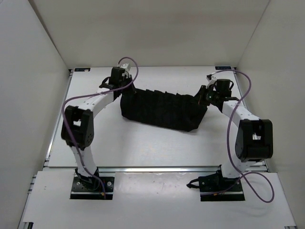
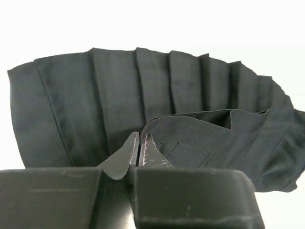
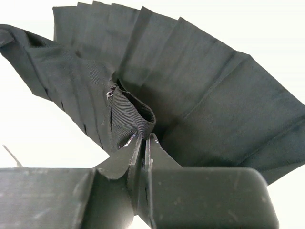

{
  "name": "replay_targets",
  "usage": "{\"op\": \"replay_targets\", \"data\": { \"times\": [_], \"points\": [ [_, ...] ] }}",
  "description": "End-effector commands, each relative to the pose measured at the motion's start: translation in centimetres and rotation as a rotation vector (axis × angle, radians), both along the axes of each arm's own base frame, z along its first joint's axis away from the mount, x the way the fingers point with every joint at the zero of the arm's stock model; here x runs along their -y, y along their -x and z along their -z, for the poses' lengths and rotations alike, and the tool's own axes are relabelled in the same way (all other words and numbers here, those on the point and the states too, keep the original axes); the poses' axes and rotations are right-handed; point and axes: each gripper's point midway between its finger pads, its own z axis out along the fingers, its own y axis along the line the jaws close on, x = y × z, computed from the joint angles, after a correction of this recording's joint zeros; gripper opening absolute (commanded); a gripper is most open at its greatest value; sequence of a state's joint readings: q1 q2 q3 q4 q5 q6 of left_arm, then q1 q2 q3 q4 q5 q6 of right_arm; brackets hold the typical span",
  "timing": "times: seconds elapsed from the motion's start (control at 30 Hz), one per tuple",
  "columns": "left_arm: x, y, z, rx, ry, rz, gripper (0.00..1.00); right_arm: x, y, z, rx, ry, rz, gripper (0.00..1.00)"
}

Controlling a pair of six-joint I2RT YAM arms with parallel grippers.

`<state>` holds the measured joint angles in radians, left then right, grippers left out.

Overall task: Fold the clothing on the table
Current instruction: Fold the skirt

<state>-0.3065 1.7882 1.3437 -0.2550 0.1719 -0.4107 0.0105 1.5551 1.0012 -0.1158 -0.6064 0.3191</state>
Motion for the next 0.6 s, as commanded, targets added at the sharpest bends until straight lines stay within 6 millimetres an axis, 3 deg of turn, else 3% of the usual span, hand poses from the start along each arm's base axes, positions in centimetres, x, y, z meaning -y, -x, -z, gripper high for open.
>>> {"op": "replay_targets", "data": {
  "times": [0.0,0.03,0.1,0.17,0.23,0.37,0.43,0.5,0.57],
  "points": [
    [0.4,-2.6,2.0,-0.035,-0.042,0.005,0.0,0.3,-2.7,0.2,0.051,0.023,-0.032,0.0],
    [0.8,-3.1,1.7,-0.032,-0.042,0.008,0.0,1.2,-3.5,0.9,0.034,0.022,-0.011,0.0],
    [1.2,-3.9,3.6,-0.065,-0.056,0.005,0.0,1.6,-4.4,1.9,0.014,0.027,-0.001,0.0],
    [1.4,-5.6,3.4,-0.041,-0.046,-0.011,0.01,1.8,-5.3,2.9,-0.001,0.041,-0.007,0.0],
    [1.1,-6.0,4.2,-0.052,-0.061,-0.025,0.0,2.3,-6.3,3.2,-0.012,0.048,0.011,0.0],
    [0.6,-8.4,2.7,-0.011,-0.06,-0.051,0.0,1.8,-7.7,3.0,-0.011,0.044,-0.014,0.0],
    [0.4,-9.0,3.4,-0.027,-0.062,-0.057,0.0,1.6,-8.5,2.4,0.002,0.055,-0.019,0.0],
    [0.5,-9.9,3.1,-0.012,-0.06,-0.054,0.01,1.4,-8.8,2.9,-0.011,0.063,-0.024,0.0],
    [0.7,-10.2,4.3,-0.035,-0.053,-0.052,0.06,1.4,-9.0,3.5,-0.028,0.076,-0.022,0.0]
  ]
}}
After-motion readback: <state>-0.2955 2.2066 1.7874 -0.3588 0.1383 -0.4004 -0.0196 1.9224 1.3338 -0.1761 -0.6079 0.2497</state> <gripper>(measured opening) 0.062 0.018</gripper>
